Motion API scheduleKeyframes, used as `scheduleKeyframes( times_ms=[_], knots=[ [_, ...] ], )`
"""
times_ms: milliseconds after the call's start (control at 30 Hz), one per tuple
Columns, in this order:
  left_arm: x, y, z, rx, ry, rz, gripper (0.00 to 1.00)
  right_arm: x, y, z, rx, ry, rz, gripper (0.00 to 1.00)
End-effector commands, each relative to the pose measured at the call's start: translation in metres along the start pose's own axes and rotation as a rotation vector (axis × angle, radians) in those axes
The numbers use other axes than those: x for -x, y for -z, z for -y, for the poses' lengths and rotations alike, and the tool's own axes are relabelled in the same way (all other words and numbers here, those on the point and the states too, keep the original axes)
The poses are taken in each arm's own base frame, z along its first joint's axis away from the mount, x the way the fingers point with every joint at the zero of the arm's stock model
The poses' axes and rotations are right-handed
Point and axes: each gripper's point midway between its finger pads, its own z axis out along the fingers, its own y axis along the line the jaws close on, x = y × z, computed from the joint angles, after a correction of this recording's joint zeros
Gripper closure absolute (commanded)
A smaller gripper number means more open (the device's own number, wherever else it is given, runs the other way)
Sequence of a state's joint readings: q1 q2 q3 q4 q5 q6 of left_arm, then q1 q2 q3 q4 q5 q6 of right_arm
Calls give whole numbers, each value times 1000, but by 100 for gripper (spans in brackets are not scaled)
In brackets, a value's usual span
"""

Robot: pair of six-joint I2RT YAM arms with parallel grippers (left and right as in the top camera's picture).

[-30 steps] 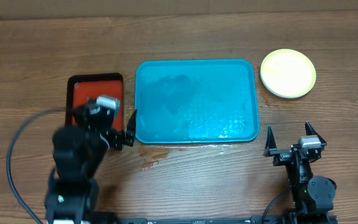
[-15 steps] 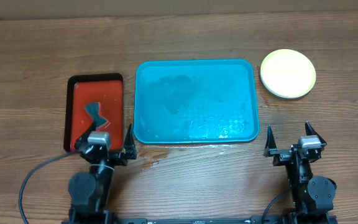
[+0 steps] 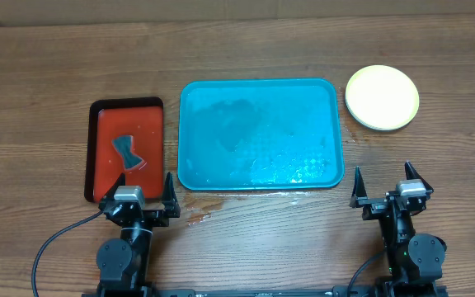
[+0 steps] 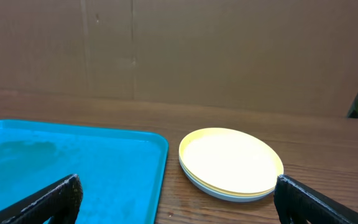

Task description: Clean dirty plates on tray and stack at the side

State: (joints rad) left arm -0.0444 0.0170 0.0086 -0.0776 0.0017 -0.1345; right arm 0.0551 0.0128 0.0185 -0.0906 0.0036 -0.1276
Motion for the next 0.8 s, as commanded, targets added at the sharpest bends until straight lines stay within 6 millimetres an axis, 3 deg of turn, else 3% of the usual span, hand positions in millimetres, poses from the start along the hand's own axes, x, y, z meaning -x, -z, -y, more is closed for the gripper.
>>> scheduleKeyframes(
  times_ms=[0, 233, 767],
  knots=[
    [1, 1, -2, 13, -36, 10, 0, -1, 0, -3, 12, -4, 6, 0],
    [0, 1, 0, 4, -148, 6, 0, -1, 0, -3, 12, -4, 6, 0],
    [1, 0, 0, 5, -151, 9, 0, -1, 0, -3, 11, -4, 6, 0]
  ],
)
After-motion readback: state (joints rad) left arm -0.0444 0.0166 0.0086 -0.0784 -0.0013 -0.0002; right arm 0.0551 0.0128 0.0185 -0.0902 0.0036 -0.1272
